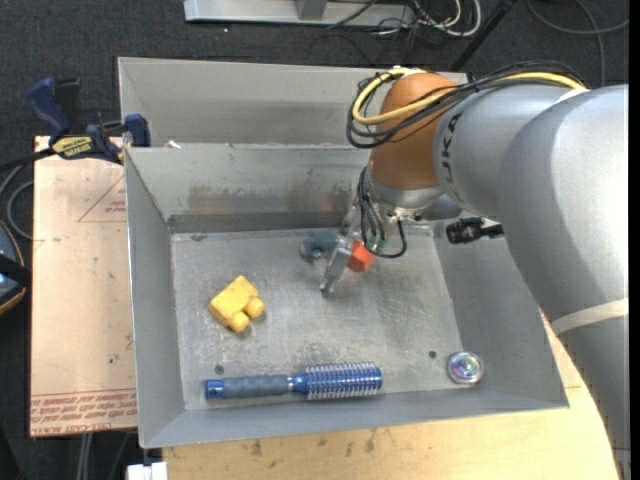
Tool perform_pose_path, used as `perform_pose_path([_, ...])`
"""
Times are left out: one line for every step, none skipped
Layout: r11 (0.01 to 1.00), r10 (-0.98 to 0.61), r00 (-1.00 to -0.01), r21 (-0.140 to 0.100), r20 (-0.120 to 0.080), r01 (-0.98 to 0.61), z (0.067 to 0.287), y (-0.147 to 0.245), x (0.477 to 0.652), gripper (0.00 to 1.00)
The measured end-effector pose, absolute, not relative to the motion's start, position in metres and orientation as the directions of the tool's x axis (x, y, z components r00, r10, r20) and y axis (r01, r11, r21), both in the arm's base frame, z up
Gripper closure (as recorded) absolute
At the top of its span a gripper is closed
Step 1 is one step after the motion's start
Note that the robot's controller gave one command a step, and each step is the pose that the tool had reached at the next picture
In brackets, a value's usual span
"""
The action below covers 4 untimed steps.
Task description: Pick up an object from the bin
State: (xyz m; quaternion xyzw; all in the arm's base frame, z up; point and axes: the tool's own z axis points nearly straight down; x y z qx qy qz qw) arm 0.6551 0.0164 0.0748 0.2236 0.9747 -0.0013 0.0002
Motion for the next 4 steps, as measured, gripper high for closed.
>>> perform_pose_path([0.973,0.231,-0.973,-0.001,-0.005,0.231,0.075,0.006,0.655,0.00])
perform_pose_path([0.923,0.385,-0.923,-0.002,-0.002,0.385,0.075,0.017,0.655,0.00])
perform_pose_path([0.923,0.384,-0.923,0.006,-0.014,0.384,0.076,0.019,0.658,1.00])
perform_pose_path([0.938,0.346,-0.938,0.006,-0.010,0.346,0.203,0.051,0.644,1.00])
